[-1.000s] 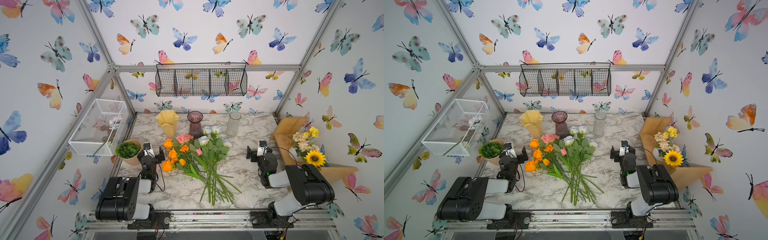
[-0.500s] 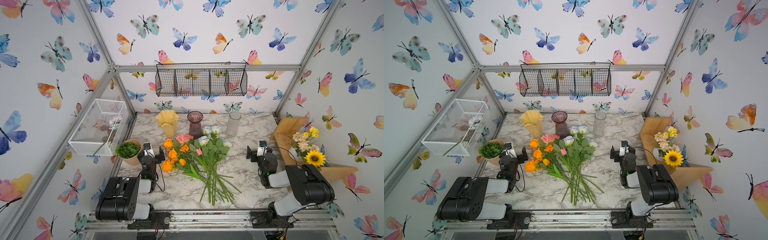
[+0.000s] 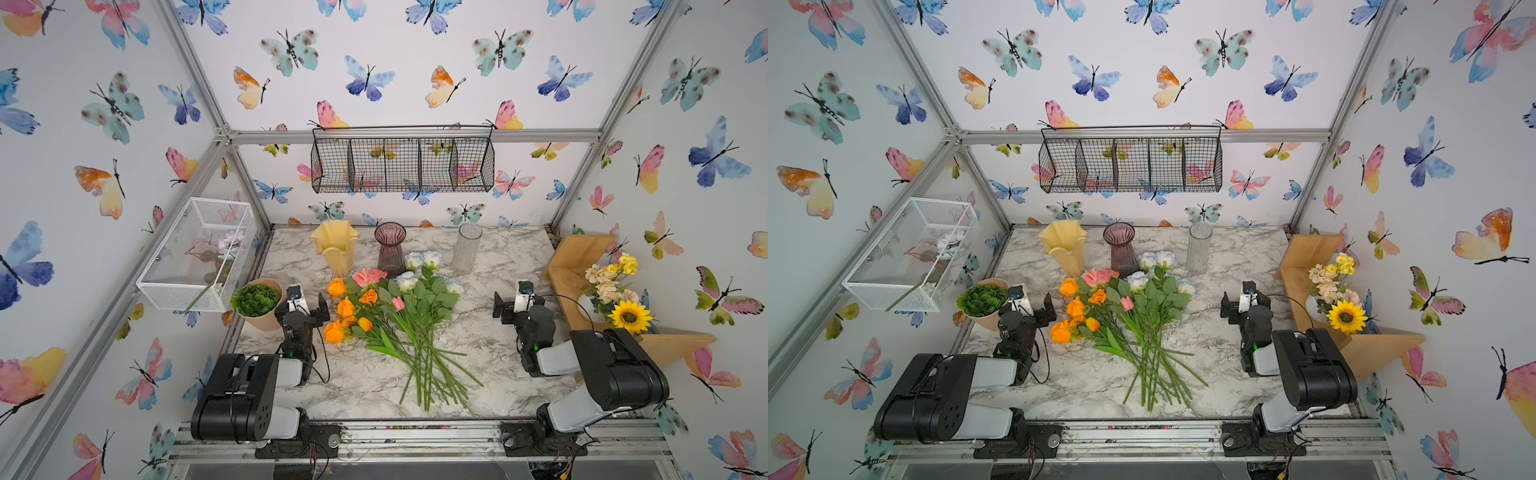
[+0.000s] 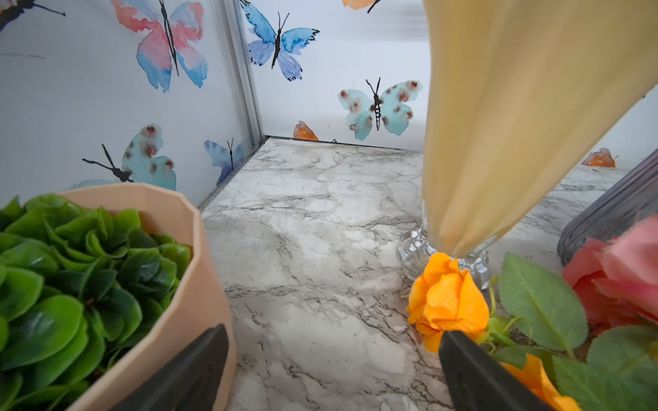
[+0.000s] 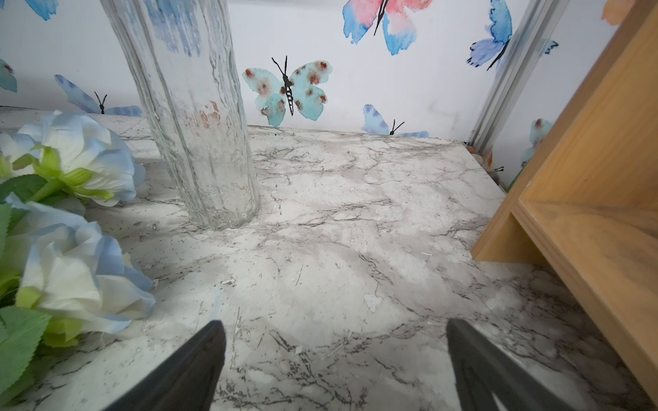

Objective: Arrange the flowers in different vases according to their colors
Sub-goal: Pick up the flower at the center of the board.

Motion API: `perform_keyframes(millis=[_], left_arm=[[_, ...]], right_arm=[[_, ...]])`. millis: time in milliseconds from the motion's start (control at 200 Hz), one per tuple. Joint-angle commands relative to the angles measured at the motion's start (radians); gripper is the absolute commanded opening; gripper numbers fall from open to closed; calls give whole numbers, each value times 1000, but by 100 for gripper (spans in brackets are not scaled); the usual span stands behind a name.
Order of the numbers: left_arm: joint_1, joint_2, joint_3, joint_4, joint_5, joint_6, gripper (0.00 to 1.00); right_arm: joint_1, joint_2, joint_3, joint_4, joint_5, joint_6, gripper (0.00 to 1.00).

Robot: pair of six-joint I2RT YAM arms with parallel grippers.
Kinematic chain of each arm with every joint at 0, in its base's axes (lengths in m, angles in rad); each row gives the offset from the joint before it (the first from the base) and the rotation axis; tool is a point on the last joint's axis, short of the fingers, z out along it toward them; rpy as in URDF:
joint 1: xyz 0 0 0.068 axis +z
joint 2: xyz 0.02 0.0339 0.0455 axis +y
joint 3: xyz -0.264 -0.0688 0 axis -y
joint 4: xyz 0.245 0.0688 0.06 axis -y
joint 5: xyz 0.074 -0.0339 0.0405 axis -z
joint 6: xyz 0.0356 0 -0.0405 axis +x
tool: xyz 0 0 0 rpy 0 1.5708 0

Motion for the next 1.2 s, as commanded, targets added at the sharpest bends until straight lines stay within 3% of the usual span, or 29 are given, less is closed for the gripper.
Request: perform_keyframes(millis=[0,270,516,596,666,761,846,956,1016,1196], left_arm=[[6,-5,2,10,2,-7,99],[4,-21,-21,39,1,-5,99],[3,-81,-147,216,-5,-6,99],[-4,-121,-139,169,-24,-7,99],[-4,-186,-104,40,-30,-10,99],[-3,-264,21,-286,-65,-69,99],[-8,-298,119,-466,-24,-103,99],[-27,-334,274,-776,-113,-298,99],[-28,-339,380,-971,-124,-360,99],[-29,-328,636,-1330,48,-369,99]], right_arm=[[-7,-6,14,0,-17,6,99],[-7,-16,-12,34,-20,2,99],[-7,-21,-36,74,-35,-8,99],[-6,-27,-52,96,-38,-9,99],[-5,-31,-64,122,-38,-10,99],[-5,-86,-79,134,-4,2,99],[-5,-220,-70,-18,0,8,99],[-6,-445,-13,-246,16,85,99],[-5,-550,42,-363,-40,109,99],[-5,-679,276,-766,-6,366,99]])
